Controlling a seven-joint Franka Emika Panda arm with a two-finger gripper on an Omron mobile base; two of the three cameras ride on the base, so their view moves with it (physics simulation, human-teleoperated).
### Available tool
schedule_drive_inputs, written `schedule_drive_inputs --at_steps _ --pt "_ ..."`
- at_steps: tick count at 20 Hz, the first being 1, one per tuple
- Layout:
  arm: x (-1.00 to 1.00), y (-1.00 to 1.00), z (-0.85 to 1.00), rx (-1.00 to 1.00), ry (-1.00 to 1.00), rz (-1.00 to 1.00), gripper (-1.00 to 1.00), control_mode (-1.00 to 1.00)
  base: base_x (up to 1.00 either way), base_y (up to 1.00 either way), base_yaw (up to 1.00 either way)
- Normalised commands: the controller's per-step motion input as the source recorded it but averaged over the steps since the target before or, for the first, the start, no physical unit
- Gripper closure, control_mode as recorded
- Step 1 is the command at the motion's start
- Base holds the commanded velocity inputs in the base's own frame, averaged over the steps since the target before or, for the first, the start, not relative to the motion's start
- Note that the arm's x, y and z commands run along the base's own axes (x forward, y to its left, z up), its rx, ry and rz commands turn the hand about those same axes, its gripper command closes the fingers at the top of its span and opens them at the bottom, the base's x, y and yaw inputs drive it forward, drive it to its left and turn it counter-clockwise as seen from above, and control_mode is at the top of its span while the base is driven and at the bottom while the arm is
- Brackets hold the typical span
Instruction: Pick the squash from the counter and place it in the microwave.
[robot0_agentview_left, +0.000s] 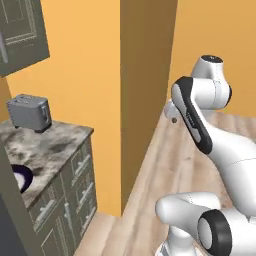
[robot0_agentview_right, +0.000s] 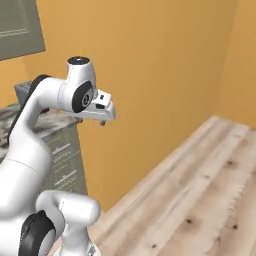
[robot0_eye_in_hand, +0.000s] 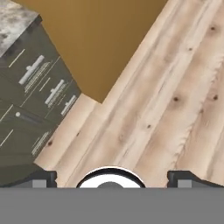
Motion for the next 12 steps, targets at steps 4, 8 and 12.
schedule_drive_inputs --at_steps 4,8,12 --pt "0.0 0.0 0.0 0.0 0.0 0.0 -1.0 1.0 0.42 -0.13 0.9" --pt "0.0 0.0 0.0 0.0 0.0 0.0 -1.0 1.0 0.11 -0.08 0.96" --pt "0.0 0.0 0.0 0.0 0.0 0.0 -1.0 1.0 0.0 -0.05 1.0"
